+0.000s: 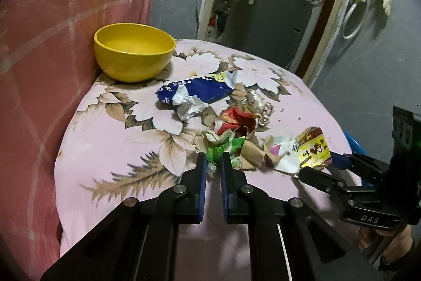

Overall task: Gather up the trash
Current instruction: 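Grasp the green-white wrapper with the left tool while the right tool holds the yellow bag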

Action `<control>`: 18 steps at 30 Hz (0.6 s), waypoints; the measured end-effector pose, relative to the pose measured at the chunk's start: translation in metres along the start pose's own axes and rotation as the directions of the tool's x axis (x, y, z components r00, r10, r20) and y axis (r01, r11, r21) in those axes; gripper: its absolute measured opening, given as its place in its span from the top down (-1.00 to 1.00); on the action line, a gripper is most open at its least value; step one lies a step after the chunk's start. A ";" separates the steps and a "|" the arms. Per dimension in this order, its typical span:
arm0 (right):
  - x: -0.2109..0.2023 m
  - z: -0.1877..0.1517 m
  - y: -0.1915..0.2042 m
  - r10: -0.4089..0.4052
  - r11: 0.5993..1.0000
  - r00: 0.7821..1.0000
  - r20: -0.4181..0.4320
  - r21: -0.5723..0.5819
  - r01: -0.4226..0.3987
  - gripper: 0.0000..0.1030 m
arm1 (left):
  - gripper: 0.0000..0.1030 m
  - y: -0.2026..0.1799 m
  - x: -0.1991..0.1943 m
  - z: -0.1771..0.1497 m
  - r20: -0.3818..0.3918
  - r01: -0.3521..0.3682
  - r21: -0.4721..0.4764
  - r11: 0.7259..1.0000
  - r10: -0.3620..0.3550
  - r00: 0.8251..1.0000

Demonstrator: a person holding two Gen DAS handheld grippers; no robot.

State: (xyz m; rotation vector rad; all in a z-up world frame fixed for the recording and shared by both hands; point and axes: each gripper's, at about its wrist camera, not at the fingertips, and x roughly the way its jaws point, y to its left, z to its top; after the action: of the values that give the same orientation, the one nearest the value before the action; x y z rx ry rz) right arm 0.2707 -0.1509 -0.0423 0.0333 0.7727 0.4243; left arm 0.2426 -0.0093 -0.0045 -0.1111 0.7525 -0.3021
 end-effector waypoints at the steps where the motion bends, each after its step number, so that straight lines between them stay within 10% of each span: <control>1: -0.003 -0.003 -0.001 -0.005 1.000 1.000 -0.002 0.001 0.005 -0.31 | 0.87 -0.002 -0.003 -0.001 0.002 0.003 0.000 1.000 -0.003 1.000; 18: -0.056 -0.044 -0.019 -0.025 0.996 0.997 0.074 0.089 0.018 -0.31 | 1.00 -0.036 -0.023 -0.032 0.040 -0.040 -0.010 0.999 0.040 0.998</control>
State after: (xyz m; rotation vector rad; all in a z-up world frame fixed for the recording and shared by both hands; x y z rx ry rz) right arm 0.2121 -0.1956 -0.0406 0.1225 0.7168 0.3667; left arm 0.1965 -0.0365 -0.0053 -0.1102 0.7150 -0.2577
